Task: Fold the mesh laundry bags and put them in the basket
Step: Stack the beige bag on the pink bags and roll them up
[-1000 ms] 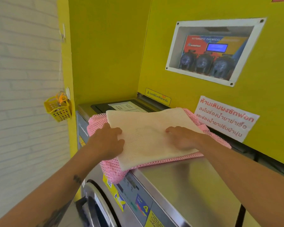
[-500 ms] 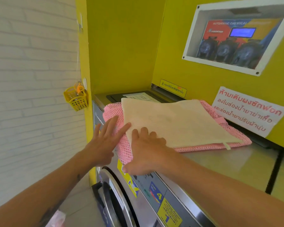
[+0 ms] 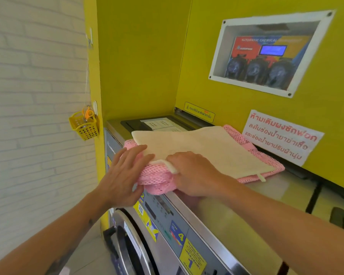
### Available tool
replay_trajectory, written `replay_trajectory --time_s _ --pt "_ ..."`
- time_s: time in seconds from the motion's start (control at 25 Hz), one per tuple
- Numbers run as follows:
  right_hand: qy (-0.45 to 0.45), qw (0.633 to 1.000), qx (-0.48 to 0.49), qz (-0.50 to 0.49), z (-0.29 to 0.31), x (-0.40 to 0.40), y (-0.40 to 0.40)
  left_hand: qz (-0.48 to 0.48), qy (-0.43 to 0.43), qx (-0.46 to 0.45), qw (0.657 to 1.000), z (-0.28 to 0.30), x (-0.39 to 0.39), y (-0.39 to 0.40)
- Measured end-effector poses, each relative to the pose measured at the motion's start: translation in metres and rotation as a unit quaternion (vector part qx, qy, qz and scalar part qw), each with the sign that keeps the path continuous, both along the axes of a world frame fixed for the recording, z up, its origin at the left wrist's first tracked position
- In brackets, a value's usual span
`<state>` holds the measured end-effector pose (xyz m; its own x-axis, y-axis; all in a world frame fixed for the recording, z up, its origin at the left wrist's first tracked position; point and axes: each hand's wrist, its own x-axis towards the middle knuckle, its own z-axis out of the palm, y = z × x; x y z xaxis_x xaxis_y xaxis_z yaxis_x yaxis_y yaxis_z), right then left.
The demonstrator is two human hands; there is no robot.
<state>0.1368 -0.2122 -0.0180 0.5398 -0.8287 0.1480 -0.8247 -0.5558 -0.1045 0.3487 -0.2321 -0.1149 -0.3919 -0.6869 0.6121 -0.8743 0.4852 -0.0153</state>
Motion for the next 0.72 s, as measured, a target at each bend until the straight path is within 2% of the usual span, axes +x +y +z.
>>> replay_trajectory --time_s 0.12,0.28,0.36,0.44,0.6,0.64,0.72 --pt "-0.100 0.989 0.102 -0.029 0.016 -0.049 0.009 -0.022 -0.036 0.005 0.999 -0.001 -0.017 0.022" --pt "-0.116 0.983 0.142 -0.029 0.029 -0.105 0.041 0.001 -0.097 0.015 0.995 0.007 -0.059 0.044" --pt "-0.088 0.984 0.150 -0.026 0.029 -0.130 0.061 -0.001 -0.126 0.037 0.991 0.009 -0.079 0.061" --pt "-0.017 0.984 0.176 -0.017 0.026 -0.149 0.084 -0.012 -0.129 0.045 0.991 0.012 -0.091 0.080" --pt "0.064 0.962 0.266 -0.022 0.025 -0.159 0.139 -0.023 -0.103 -0.015 0.994 0.032 -0.115 0.114" --pt "0.083 0.965 0.247 -0.020 0.019 -0.157 0.153 -0.020 -0.110 -0.020 0.993 0.037 -0.120 0.124" --pt "0.121 0.982 0.145 -0.026 -0.002 -0.153 0.177 -0.016 -0.138 -0.006 0.990 0.046 -0.128 0.146"
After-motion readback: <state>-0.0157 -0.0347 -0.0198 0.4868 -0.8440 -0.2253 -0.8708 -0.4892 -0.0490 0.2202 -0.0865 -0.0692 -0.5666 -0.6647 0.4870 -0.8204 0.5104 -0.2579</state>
